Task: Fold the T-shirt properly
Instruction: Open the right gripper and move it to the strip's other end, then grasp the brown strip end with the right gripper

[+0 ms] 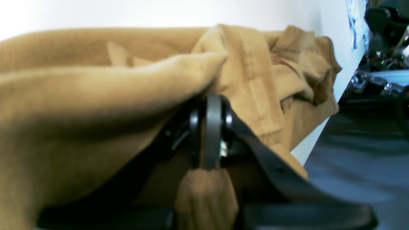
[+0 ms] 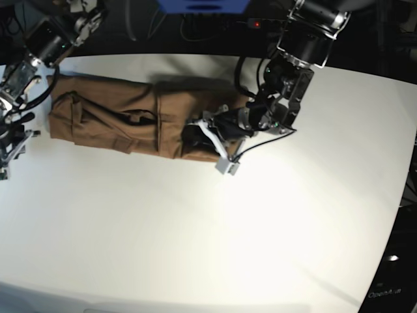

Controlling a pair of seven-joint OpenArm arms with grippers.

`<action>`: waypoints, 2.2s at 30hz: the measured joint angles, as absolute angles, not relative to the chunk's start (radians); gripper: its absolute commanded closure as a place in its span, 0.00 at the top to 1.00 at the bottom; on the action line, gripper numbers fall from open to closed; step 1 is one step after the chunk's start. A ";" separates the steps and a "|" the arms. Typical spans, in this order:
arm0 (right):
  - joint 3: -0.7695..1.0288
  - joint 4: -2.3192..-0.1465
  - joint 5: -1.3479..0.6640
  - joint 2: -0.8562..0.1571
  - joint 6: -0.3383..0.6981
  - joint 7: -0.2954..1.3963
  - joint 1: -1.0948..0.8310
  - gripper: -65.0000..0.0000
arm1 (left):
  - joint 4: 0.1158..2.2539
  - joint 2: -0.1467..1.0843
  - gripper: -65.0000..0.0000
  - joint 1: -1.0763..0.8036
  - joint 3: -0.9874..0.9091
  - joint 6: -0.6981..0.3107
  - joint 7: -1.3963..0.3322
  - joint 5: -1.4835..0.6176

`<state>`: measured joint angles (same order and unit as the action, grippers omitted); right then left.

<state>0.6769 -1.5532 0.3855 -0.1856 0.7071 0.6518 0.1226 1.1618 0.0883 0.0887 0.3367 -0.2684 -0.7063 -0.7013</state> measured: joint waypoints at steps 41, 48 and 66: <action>0.684 -1.348 -0.703 -0.260 0.691 1.396 0.055 0.72 | 1.161 0.130 0.06 0.083 0.225 -0.289 -0.736 -0.716; 0.672 -1.348 -0.711 -0.224 0.692 1.387 0.055 0.71 | 1.164 0.130 0.06 0.083 0.225 -0.288 -0.736 -0.715; 0.623 -1.354 -0.712 -0.180 0.693 1.389 0.038 0.02 | 1.165 0.128 0.06 0.083 0.224 -0.282 -0.740 -0.715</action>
